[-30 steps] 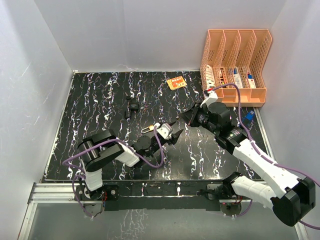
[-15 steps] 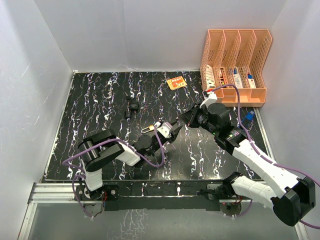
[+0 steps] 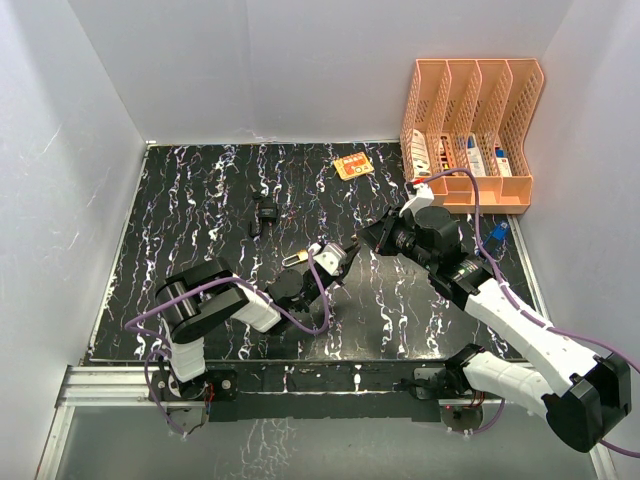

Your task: Unlock with the key

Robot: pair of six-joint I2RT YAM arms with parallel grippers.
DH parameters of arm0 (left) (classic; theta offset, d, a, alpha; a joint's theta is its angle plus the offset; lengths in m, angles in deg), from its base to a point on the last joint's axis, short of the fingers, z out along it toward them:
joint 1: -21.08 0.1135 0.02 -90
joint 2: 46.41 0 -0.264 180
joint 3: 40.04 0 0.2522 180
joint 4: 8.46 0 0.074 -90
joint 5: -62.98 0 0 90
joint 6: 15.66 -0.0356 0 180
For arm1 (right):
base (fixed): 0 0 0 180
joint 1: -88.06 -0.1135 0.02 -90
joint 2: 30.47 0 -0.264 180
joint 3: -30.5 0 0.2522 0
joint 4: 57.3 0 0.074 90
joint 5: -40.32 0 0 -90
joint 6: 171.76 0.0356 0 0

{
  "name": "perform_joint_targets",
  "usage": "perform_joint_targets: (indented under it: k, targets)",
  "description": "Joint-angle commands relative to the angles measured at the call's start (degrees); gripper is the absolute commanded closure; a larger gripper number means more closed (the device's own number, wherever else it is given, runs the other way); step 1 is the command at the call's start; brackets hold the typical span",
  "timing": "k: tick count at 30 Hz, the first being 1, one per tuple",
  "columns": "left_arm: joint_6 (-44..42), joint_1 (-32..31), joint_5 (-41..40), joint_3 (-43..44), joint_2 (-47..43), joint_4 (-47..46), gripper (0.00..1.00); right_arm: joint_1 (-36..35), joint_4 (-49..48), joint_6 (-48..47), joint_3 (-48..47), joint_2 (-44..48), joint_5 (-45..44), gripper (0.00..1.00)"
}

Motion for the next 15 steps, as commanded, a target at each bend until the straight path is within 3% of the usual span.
perform_joint_targets:
  k: [1, 7, 15]
  targets:
    - [0.1, -0.4, -0.5, 0.4, -1.0, -10.7, 0.91, -0.2, -3.1, 0.5, -0.3, 1.2, -1.2, 1.00]
    - [0.1, -0.4, -1.0, -0.2, -1.3, -10.7, 0.96, -0.3, -2.9, 0.5, -0.4, 1.4, -1.8, 1.00]
    - [0.5, -0.4, -1.6, -1.1, -1.4, -10.7, 0.94, -0.3, -2.8, 0.5, -0.5, 1.4, -2.1, 1.00]
